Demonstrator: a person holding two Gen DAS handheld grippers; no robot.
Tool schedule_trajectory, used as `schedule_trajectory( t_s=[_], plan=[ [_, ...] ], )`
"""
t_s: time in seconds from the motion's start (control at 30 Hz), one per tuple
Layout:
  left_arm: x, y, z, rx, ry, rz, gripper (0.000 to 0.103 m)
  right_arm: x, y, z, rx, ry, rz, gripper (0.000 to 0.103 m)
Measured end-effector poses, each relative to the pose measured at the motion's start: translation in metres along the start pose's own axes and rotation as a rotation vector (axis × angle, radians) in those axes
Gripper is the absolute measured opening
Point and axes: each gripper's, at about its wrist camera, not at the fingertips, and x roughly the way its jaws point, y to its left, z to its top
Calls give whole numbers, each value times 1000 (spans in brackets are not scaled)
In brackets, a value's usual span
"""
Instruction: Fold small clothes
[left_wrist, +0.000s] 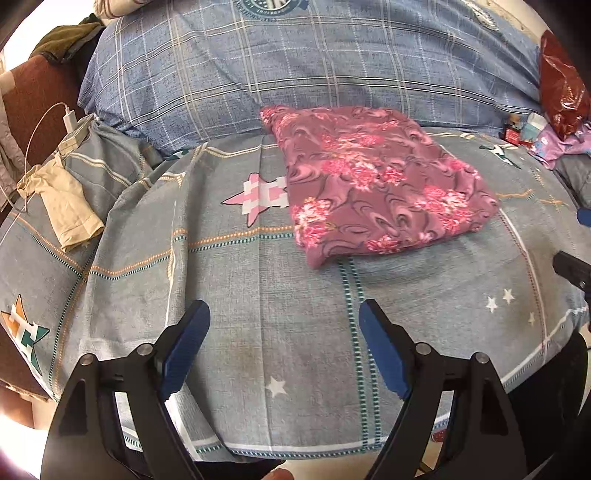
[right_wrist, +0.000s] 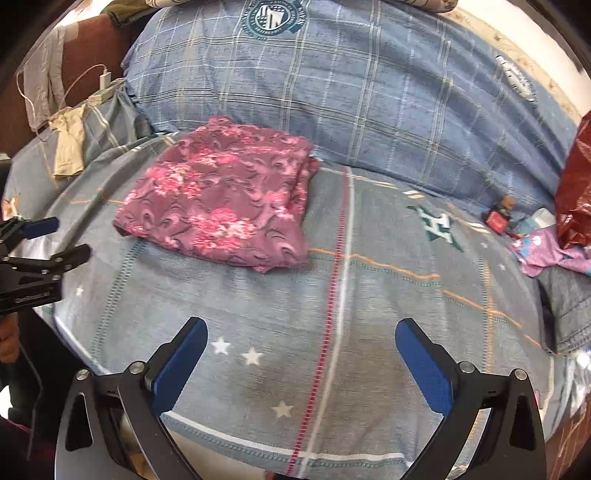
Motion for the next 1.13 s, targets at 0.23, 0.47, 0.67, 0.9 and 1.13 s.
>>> schedule_trajectory(
  t_s=[0.23, 0.47, 0.67, 0.9, 1.13],
  plan=[
    [-3, -14, 1, 27, 8, -45, 83, -7, -9, -1, 22, -29, -28, 102],
    [-3, -27, 2, 55, 23, -76, 83, -4, -14, -1, 39, -26, -27, 102],
    [-7, -36, 8, 74, 11, -117, 83, 0, -20, -3, 61, -19, -17, 102],
    [-15, -48, 18, 133, -32, -101, 83, 10, -27, -2, 57, 13, -7, 102],
    [-11, -58, 21, 198, -21, -89, 83, 19, -26, 0, -32, 44, 5, 102]
  ],
)
